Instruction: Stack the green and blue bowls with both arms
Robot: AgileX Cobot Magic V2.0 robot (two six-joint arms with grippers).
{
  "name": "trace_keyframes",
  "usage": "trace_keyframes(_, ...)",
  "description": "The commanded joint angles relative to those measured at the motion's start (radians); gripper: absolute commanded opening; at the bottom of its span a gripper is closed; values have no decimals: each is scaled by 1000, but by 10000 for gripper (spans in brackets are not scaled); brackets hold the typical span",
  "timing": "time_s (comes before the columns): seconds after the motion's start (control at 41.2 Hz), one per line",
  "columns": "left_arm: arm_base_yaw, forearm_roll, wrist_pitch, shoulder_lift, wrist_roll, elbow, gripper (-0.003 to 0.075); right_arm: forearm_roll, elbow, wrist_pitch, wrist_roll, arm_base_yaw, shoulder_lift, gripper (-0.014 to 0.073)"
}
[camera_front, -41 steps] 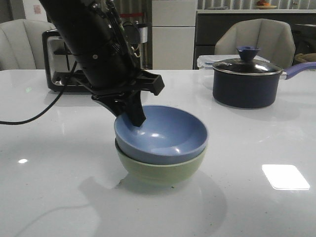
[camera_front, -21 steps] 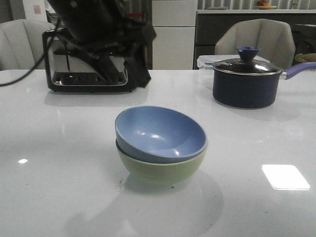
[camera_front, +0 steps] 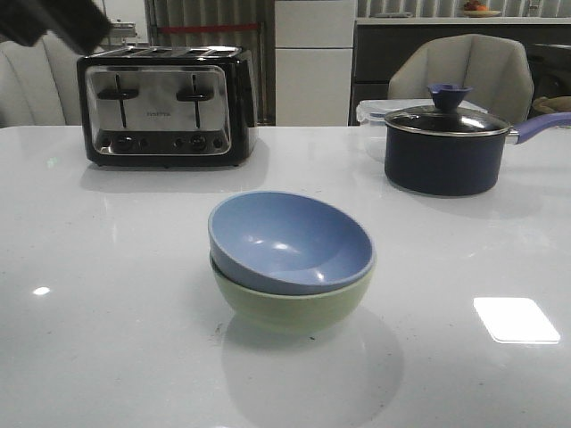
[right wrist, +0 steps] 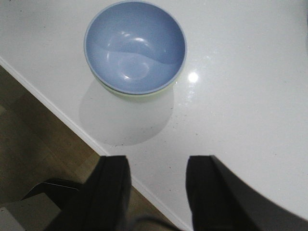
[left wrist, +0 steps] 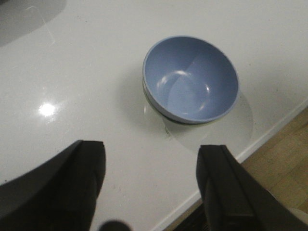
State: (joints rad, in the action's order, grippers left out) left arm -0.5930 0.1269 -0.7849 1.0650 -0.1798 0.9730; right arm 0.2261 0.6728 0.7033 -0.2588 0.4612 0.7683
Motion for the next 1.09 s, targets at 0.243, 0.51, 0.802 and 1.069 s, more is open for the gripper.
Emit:
trace_keyframes(0.243, -3, -64, 17, -306, 92, -180, 475, 7, 28, -43, -9, -2, -7, 405)
trace_keyframes(0.51, 8, -142, 5, -382, 185, -242, 475, 5, 28, -18, -9, -32, -7, 405)
trace_keyframes(0.802, 8, -142, 5, -380, 185, -242, 331, 5, 28, -2, -9, -42, -7, 179)
trace_keyframes(1.069, 8, -140, 3, -380, 185, -242, 92, 5, 28, -2, -9, -42, -7, 27)
